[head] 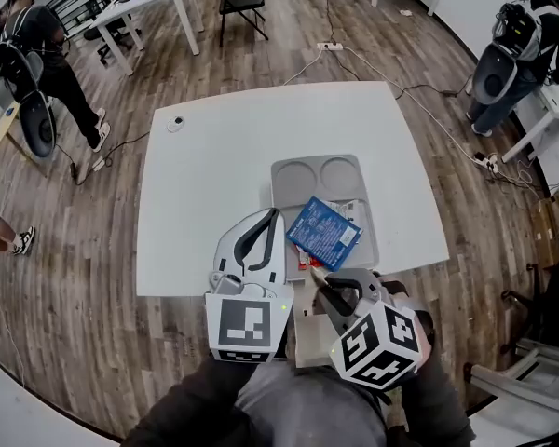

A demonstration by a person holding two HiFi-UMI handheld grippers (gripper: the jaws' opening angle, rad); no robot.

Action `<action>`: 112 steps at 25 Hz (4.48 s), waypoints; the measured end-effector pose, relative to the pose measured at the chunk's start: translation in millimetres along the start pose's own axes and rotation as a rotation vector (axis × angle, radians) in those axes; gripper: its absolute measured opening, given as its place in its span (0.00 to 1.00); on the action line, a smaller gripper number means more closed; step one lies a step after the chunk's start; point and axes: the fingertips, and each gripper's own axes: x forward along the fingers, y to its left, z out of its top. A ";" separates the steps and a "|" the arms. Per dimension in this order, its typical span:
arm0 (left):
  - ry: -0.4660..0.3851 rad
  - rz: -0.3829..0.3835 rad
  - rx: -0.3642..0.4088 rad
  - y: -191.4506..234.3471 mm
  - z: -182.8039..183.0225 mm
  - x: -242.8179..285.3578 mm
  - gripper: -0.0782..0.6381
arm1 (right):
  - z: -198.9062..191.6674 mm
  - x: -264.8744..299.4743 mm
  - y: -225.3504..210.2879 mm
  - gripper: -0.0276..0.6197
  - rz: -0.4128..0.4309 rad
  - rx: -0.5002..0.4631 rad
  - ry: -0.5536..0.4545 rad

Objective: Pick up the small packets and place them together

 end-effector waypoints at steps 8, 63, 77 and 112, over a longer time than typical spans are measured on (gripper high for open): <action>0.046 0.012 -0.020 30.6 -22.7 29.1 0.11 | 15.4 27.8 -51.8 0.15 -0.029 0.054 -0.010; 0.073 -0.107 -0.041 -40.0 -55.0 -12.8 0.11 | -78.4 19.3 39.4 0.28 -0.039 0.158 0.129; 0.074 -0.109 -0.035 -39.8 -66.6 2.3 0.11 | -110.7 46.9 52.5 0.28 0.064 0.133 0.310; 0.104 -0.308 0.059 -99.5 -59.3 1.3 0.11 | -98.7 -2.1 42.4 0.05 -0.121 0.238 0.188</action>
